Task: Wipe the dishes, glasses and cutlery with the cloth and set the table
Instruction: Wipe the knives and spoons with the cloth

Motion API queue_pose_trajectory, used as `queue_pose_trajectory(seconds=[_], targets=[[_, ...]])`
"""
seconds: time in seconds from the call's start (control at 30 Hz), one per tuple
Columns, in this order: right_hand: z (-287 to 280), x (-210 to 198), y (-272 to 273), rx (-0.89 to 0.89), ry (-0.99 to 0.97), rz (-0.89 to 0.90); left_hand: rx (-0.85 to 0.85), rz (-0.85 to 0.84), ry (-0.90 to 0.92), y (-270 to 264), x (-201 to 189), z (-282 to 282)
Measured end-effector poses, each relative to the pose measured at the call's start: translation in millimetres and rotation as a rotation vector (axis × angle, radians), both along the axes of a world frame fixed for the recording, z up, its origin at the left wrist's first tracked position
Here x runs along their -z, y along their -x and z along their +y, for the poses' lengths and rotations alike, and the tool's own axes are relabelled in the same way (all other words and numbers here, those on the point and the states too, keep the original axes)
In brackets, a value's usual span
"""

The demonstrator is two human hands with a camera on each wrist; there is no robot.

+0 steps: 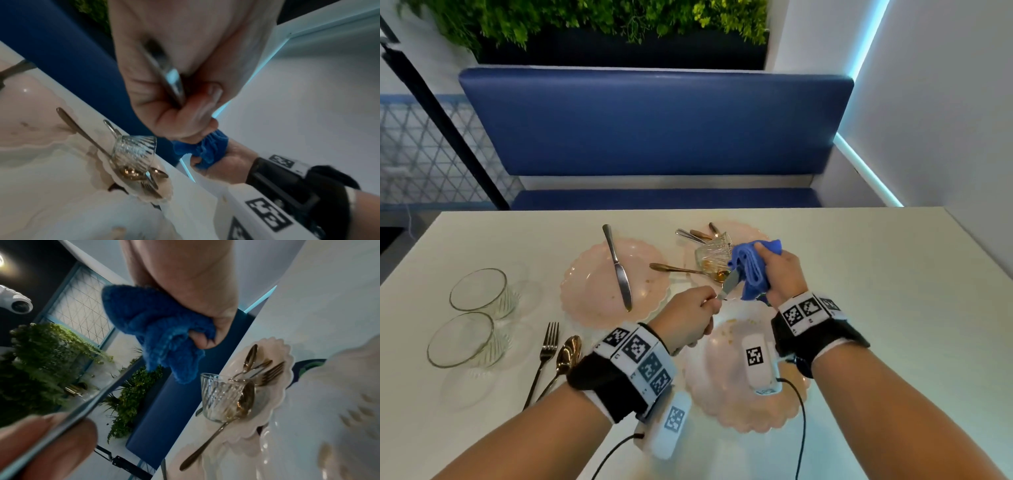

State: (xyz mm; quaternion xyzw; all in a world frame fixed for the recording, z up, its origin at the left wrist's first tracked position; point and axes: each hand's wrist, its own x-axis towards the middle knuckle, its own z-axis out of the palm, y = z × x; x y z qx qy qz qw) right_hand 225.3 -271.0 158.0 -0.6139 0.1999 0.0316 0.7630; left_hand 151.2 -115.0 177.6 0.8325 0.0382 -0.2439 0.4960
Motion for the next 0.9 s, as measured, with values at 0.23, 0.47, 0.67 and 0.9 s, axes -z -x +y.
queue_pose_trajectory(seconds=[0.23, 0.47, 0.67, 0.9], targets=[[-23, -3, 0, 0.089, -0.247, -0.010, -0.092, 0.019, 0.056, 1, -2, 21], [13, -8, 9, -0.074, -0.150, -0.114, 0.063, 0.065, 0.133, 13, 12, 13], [39, 5, 14, -0.018, -0.254, -0.069, -0.037, 0.070, 0.110, 18, 23, 38], [80, -4, 31, -0.272, -0.289, -0.095, -0.182, 0.053, 0.327, 22, 28, 73]])
